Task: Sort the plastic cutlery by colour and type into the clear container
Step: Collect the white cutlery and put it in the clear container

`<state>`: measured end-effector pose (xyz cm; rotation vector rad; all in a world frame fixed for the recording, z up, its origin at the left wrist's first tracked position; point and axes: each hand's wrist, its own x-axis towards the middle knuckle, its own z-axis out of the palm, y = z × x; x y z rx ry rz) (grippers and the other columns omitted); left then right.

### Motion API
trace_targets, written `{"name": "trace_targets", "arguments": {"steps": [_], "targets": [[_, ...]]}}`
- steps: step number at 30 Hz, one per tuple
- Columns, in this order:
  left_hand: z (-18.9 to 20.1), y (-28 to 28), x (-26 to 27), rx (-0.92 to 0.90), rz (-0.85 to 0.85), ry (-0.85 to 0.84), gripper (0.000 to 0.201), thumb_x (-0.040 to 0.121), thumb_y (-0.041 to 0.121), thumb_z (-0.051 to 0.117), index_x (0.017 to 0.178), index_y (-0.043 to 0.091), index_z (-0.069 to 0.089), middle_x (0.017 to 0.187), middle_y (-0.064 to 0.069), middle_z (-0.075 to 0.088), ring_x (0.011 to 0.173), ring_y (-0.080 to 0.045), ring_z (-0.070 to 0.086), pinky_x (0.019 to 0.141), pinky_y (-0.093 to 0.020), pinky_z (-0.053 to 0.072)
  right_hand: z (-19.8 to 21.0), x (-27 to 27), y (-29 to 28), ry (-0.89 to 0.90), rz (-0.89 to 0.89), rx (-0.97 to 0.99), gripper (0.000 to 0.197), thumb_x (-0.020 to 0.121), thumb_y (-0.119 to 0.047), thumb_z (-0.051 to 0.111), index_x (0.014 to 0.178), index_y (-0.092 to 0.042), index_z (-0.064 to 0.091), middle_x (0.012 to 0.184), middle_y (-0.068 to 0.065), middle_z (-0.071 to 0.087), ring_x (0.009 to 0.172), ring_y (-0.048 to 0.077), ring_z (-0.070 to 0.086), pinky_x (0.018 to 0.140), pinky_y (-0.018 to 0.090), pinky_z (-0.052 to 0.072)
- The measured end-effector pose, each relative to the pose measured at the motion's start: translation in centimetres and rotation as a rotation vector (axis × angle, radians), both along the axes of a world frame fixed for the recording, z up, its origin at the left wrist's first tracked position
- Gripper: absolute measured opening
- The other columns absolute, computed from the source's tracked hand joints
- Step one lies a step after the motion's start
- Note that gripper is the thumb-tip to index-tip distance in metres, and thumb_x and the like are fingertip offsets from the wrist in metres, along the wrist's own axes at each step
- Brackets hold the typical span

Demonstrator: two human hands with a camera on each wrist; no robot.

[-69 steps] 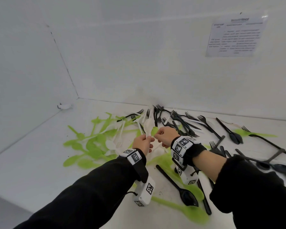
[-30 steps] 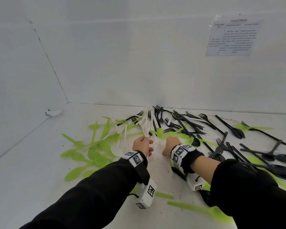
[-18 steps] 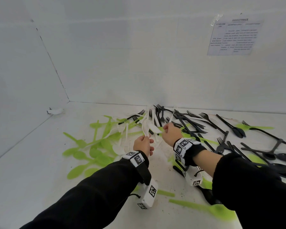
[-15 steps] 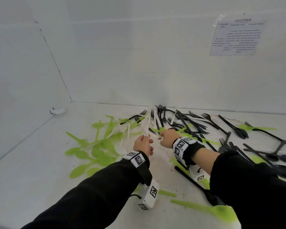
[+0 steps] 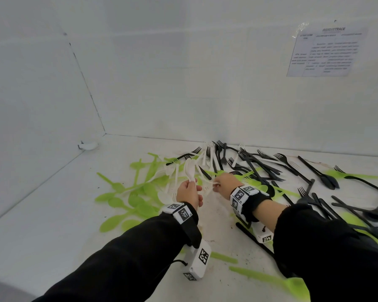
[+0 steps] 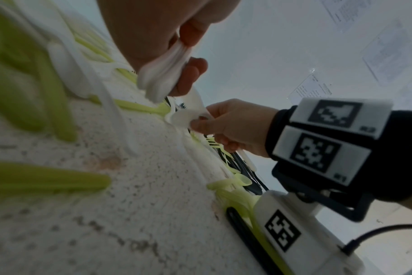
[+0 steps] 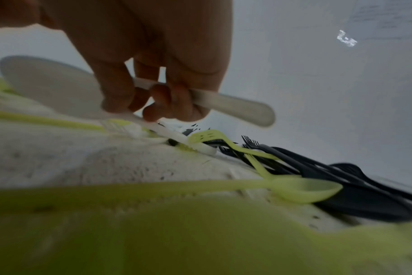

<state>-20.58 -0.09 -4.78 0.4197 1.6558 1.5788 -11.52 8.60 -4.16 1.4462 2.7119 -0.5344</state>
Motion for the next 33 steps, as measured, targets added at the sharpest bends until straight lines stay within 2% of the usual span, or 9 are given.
{"name": "trace_targets", "arguments": {"steps": [4, 8, 13, 16, 19, 24, 29, 31, 33], "targets": [[0.0, 0.3, 0.4, 0.006, -0.008, -0.007, 0.019, 0.094, 0.011, 0.036, 0.102, 0.01, 0.054, 0.074, -0.003, 0.049, 0.048, -0.014, 0.036, 0.043, -0.024, 0.03, 0.9, 0.9, 1.0, 0.243, -0.205, -0.018, 0.029, 0.096, -0.024, 0.046, 0.113, -0.002, 0.055, 0.117, 0.016, 0.057, 0.108, 0.031, 0.054, 0.088, 0.033, 0.042], [0.0, 0.8, 1.3, 0.042, -0.039, 0.011, 0.012, 0.097, 0.016, 0.043, 0.093, 0.008, 0.051, 0.073, -0.002, 0.048, 0.047, -0.014, 0.036, 0.04, -0.021, 0.029, 1.7, 1.6, 0.8, 0.535, -0.307, -0.166, 0.01, 0.095, -0.022, 0.048, 0.095, -0.012, 0.048, 0.097, 0.012, 0.068, 0.09, 0.023, 0.055, 0.064, 0.023, 0.039], [0.1, 1.4, 2.9, 0.034, -0.103, 0.071, 0.018, 0.098, 0.017, 0.041, 0.091, 0.008, 0.055, 0.077, -0.005, 0.053, 0.057, -0.015, 0.049, 0.043, -0.021, 0.042, 1.7, 1.7, -0.7, 0.716, -0.305, -0.38, 0.032, 0.097, -0.021, 0.043, 0.067, -0.016, 0.052, 0.078, 0.007, 0.062, 0.057, 0.013, 0.048, 0.056, 0.023, 0.042], [-0.4, 1.8, 3.4, 0.018, -0.156, 0.137, 0.024, 0.099, 0.017, 0.04, 0.085, 0.01, 0.058, 0.087, -0.013, 0.063, 0.078, -0.026, 0.062, 0.065, -0.025, 0.056, 1.1, 1.3, -1.5, 0.772, -0.318, -0.448, 0.027, 0.097, -0.024, 0.044, 0.075, -0.01, 0.052, 0.071, 0.008, 0.053, 0.061, 0.019, 0.049, 0.064, 0.037, 0.047], [-0.8, 1.7, 3.9, 0.002, -0.205, 0.154, 0.027, 0.098, 0.019, 0.045, 0.074, 0.015, 0.058, 0.085, -0.013, 0.062, 0.086, -0.028, 0.06, 0.089, -0.045, 0.049, 0.5, 1.6, -1.7, 0.828, -0.383, -0.425, 0.03, 0.096, -0.02, 0.047, 0.066, -0.017, 0.047, 0.064, -0.001, 0.047, 0.059, 0.013, 0.047, 0.063, 0.031, 0.045], [-0.9, 1.3, 4.6, -0.015, -0.232, 0.211, 0.027, 0.095, 0.016, 0.048, 0.069, 0.013, 0.054, 0.07, -0.01, 0.057, 0.068, -0.023, 0.054, 0.075, -0.041, 0.049, 0.3, 1.3, -2.1, 0.815, -0.441, -0.461, 0.038, 0.096, -0.019, 0.04, 0.058, -0.015, 0.039, 0.059, 0.003, 0.04, 0.055, 0.017, 0.038, 0.062, 0.034, 0.037], [-1.3, 1.1, 4.4, -0.025, -0.173, 0.24, 0.024, 0.094, 0.018, 0.049, 0.073, 0.01, 0.057, 0.075, -0.013, 0.057, 0.074, -0.023, 0.053, 0.072, -0.035, 0.046, 0.0, 0.8, -2.4, 0.729, -0.429, -0.496, 0.034, 0.095, -0.008, 0.032, 0.064, -0.009, 0.047, 0.066, 0.008, 0.044, 0.059, 0.019, 0.042, 0.067, 0.035, 0.039], [-1.4, 1.0, 4.1, -0.016, -0.166, 0.21, 0.024, 0.095, 0.018, 0.049, 0.073, 0.011, 0.059, 0.076, -0.012, 0.059, 0.075, -0.023, 0.054, 0.073, -0.036, 0.049, 0.0, 0.8, -2.5, 0.73, -0.407, -0.507, 0.028, 0.095, -0.01, 0.035, 0.1, -0.001, 0.062, 0.09, 0.016, 0.058, 0.08, 0.022, 0.052, 0.082, 0.036, 0.045], [-1.2, 0.8, 3.7, 0.013, -0.148, 0.107, 0.021, 0.096, 0.017, 0.048, 0.08, 0.013, 0.06, 0.077, -0.011, 0.061, 0.072, -0.022, 0.058, 0.068, -0.036, 0.053, 0.0, 0.8, -2.5, 0.737, -0.423, -0.482, 0.036, 0.093, -0.017, 0.047, 0.127, -0.006, 0.054, 0.114, 0.014, 0.061, 0.098, 0.023, 0.057, 0.095, 0.038, 0.048]]}}
